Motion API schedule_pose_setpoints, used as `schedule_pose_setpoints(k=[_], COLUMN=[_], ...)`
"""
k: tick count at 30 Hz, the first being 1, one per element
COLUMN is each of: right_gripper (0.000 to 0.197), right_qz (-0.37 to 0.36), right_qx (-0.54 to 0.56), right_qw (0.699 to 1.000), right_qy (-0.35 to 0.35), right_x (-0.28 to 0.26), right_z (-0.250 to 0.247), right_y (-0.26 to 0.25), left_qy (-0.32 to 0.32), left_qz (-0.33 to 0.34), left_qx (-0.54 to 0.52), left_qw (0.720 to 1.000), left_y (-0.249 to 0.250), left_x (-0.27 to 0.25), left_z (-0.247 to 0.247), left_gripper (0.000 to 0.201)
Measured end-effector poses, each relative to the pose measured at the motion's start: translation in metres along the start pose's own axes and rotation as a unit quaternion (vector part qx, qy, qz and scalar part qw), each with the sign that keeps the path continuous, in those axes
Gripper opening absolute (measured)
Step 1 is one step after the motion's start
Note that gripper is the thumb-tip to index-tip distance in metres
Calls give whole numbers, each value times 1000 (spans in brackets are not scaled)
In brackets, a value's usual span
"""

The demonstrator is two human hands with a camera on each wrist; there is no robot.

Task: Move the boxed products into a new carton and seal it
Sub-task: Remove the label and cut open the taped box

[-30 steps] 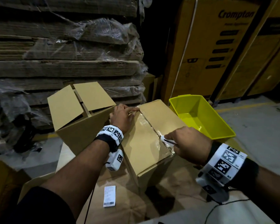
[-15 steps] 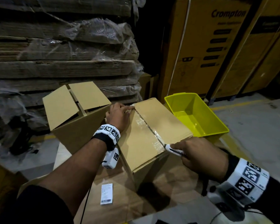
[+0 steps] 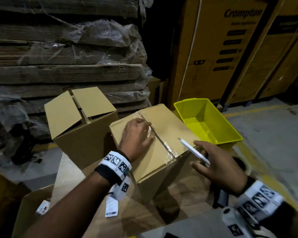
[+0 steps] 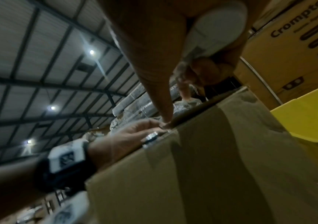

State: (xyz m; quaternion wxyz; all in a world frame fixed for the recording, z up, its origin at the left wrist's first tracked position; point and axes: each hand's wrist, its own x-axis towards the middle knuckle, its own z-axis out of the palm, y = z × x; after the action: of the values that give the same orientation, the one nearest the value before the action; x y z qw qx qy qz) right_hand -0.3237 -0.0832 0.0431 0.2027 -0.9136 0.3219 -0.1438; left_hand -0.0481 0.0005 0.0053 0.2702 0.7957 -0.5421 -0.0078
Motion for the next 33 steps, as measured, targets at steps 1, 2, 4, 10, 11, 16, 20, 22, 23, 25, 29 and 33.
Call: schedule_pose_setpoints(k=[1,2,4,10,11,16,20,22,23,25,29,33], right_gripper=[58,53,50,49,47,37,20,13,12,15,17,35], right_qz=[0,2,-6,-62,-71,-101,-130,-133,-130,-121,-134,-136], right_qx=[0,-4,-17,-48,-50,-43,-12,-12,-13,-9,0,37], right_qw=[1000,1000,1000,997,996,994,990,987,987,988,991,989], right_qy=[16,22,13,-25,-31,-5,59,86,94,92,8,-51], right_x=[8,16,29,51,53,63,58,53,51,50,54,64], right_z=[10,20,32,32,31,21,23,28,30,33,31,11], right_y=[2,2,1,13,14,16,19,20,20,20,18,3], left_qy=[-12,-21,-29,-26,-29,-38,-43,-47,-50,-57,-80,-81], left_qz=[9,17,25,8,8,6,1,-3,-8,-16,3,-1], left_qx=[0,-1,-5,1,4,-5,-17,-13,-7,15,85,81], left_qw=[1000,1000,999,1000,1000,999,999,999,999,998,993,993], left_y=[7,13,17,16,17,20,22,21,19,12,2,-5], left_x=[-8,-15,-25,-32,-33,-33,-33,-33,-32,-26,-6,4], left_z=[3,6,11,11,11,8,6,7,6,3,-6,-8], left_gripper=[46,45,47,59,59,59,63,70,73,81,70,59])
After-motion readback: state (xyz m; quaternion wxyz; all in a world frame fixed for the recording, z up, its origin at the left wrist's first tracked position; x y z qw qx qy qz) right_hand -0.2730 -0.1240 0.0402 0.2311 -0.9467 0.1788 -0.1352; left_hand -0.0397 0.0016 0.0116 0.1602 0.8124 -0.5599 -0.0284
